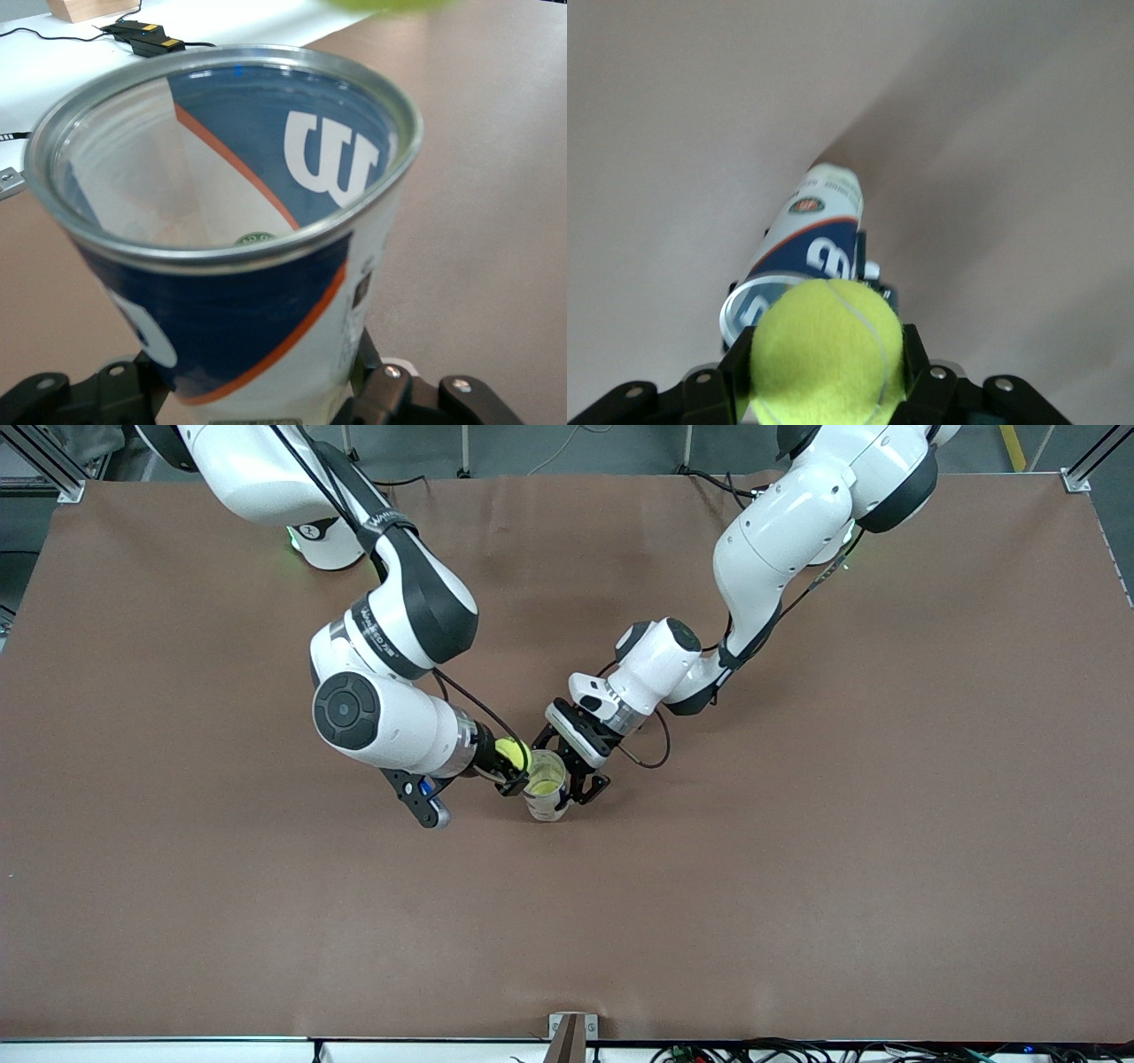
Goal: Insert tennis ball vertically with right arm
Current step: 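Lower the ball into the can opening with the right gripper, then open the right gripper to release the ball into the can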
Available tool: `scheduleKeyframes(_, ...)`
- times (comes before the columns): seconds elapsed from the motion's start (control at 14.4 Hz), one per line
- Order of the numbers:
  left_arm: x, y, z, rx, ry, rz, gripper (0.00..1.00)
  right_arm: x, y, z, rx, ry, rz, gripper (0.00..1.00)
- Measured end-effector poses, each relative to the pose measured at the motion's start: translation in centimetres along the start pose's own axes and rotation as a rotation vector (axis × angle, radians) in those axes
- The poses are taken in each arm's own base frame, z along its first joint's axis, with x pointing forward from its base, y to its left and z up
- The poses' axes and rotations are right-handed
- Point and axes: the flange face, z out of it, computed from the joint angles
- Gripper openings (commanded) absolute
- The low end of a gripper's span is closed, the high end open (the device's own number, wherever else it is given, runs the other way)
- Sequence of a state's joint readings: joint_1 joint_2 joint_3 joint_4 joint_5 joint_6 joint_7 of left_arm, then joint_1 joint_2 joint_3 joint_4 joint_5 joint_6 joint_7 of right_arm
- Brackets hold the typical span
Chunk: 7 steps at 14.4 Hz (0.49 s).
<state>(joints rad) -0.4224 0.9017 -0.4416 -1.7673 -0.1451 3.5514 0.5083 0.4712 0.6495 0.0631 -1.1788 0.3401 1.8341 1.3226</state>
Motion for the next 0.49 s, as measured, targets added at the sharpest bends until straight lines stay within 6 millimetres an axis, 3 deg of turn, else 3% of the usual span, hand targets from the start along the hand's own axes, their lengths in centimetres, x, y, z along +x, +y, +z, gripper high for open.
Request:
scheduleKeyframes(0.28, 0.0, 0.0, 0.0, 0.000, 0.000, 0.000, 0.79, -3.3, -0.9, 0.0, 0.028, -0.009, 0.034, 0.00)
scheduleKeyframes(0.49, 0.0, 0.0, 0.0, 0.000, 0.000, 0.000, 0.79, -4.1, -1.4, 1.3, 0.045, -0.005, 0.033, 0.00)
